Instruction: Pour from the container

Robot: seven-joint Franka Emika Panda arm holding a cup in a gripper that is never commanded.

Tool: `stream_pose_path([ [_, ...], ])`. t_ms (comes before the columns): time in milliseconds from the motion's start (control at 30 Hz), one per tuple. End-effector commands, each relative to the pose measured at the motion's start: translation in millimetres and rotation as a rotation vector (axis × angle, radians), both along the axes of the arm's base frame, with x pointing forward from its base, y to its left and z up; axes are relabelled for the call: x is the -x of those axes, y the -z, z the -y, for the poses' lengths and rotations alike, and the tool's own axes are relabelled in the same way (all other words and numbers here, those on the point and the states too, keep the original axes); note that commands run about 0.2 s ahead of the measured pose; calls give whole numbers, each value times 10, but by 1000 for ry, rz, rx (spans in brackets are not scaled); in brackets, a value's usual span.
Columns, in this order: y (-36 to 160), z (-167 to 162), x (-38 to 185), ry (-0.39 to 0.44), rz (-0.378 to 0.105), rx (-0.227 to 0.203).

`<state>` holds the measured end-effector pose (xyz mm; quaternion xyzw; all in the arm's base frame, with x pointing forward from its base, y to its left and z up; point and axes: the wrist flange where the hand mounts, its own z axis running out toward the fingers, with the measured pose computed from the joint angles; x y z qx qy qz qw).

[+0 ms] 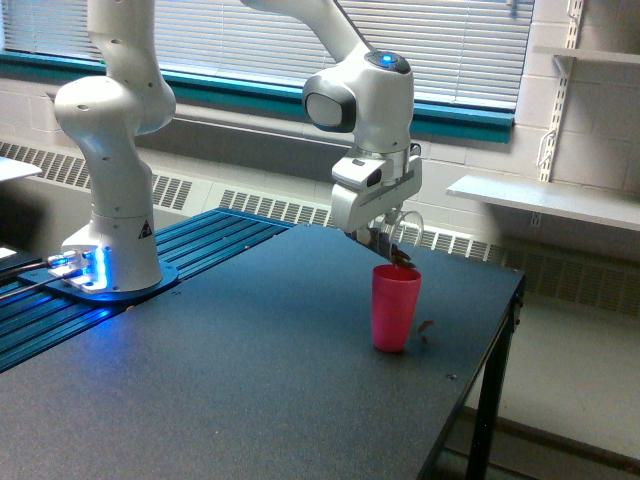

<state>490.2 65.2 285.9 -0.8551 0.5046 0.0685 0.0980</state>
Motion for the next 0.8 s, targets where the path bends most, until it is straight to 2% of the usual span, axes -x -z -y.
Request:
stream_pose_path([
  [33,-10,-19,28,12,0,0],
  [800,24,81,144,53,-12,21],
])
